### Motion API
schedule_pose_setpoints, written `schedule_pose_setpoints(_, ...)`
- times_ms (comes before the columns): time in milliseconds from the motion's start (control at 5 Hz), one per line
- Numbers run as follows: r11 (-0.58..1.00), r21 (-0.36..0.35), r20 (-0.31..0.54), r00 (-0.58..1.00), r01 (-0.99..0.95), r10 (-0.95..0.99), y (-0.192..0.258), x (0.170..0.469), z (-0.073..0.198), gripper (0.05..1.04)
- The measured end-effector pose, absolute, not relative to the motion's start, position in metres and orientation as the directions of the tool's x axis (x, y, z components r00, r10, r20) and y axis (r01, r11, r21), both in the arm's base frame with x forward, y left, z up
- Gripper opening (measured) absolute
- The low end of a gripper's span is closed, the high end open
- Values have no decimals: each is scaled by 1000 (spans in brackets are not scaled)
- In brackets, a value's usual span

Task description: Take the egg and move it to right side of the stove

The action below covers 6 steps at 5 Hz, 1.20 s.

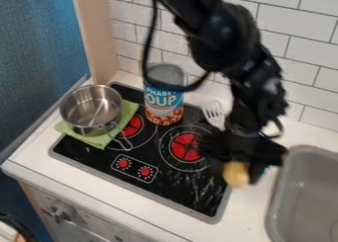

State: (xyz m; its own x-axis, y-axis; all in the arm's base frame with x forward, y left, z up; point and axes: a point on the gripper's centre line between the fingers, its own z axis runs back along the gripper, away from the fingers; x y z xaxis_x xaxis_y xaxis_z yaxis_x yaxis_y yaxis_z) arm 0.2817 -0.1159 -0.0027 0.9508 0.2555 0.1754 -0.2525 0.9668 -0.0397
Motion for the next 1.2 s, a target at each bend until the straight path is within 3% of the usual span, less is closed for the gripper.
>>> schedule_pose_setpoints(400,984,-19,166,970,-175,176,-127,282,-32,686)
schedule_pose_setpoints(800,984,-16,174,969,-176,176,-126,283,-36,736)
schedule_pose_setpoints(1000,987,-17,164,973,-162,163,-127,282,-36,984)
schedule_pose_setpoints(1200,988,-21,162,974,-156,157,-128,282,-36,1003)
